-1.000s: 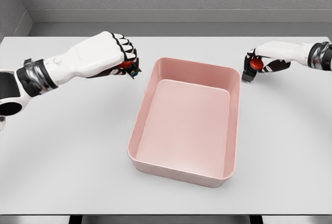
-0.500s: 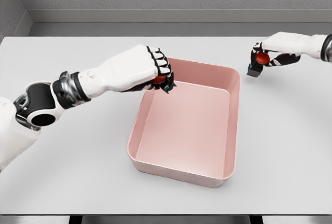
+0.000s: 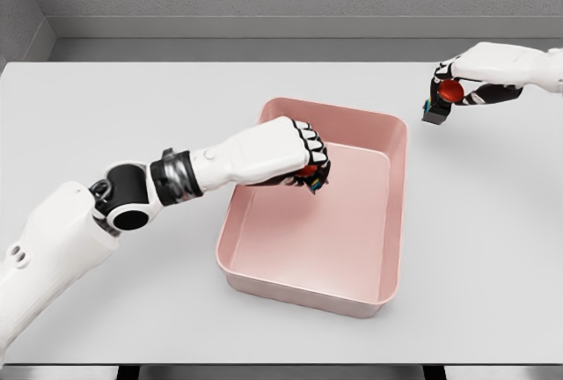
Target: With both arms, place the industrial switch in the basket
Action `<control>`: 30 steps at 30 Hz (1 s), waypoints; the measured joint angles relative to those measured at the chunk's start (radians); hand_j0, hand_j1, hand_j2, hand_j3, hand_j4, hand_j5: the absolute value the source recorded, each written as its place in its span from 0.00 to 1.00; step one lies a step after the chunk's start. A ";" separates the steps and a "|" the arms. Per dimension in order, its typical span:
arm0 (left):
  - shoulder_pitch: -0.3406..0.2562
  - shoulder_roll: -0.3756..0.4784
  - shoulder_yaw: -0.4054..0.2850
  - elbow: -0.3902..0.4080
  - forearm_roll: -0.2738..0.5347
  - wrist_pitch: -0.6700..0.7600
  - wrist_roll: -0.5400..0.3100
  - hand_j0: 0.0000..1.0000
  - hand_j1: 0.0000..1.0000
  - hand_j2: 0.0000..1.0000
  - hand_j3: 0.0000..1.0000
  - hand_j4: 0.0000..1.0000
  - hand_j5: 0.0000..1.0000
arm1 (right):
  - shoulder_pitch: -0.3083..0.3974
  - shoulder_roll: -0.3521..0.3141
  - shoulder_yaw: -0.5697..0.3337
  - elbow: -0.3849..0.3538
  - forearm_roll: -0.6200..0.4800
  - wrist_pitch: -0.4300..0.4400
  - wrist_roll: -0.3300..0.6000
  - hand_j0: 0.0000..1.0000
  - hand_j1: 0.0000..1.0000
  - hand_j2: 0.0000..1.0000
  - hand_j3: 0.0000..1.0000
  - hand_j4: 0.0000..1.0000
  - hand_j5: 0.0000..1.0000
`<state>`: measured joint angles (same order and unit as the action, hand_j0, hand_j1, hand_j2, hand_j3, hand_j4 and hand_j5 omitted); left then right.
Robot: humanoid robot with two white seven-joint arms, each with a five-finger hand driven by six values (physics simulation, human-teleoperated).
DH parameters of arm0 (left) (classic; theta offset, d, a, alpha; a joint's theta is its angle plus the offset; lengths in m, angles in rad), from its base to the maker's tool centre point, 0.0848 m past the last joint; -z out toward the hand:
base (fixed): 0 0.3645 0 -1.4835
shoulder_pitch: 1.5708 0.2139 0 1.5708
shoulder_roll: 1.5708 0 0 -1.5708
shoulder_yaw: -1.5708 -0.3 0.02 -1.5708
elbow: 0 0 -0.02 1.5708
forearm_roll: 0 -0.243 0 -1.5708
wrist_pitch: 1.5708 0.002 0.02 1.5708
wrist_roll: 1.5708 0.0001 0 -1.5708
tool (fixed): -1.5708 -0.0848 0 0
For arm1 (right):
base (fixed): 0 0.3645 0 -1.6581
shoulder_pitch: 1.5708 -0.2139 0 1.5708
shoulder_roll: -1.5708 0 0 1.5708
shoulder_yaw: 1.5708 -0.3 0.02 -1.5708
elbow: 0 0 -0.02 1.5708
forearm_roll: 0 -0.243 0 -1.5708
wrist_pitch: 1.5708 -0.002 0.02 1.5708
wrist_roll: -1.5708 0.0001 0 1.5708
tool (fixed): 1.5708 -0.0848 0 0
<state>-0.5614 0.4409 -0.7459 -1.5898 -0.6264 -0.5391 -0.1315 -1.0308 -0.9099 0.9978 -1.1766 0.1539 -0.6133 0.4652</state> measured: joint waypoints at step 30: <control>-0.032 -0.011 -0.025 0.032 0.020 -0.005 0.011 0.83 0.83 0.83 0.83 0.83 0.83 | -0.009 -0.116 -0.006 -0.322 -0.115 0.000 0.026 0.44 0.44 0.44 0.44 0.44 0.44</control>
<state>-0.5936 0.4301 -0.7712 -1.5578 -0.6066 -0.5442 -0.1202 -1.0400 -1.0262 0.9923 -1.4990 0.0388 -0.6135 0.4908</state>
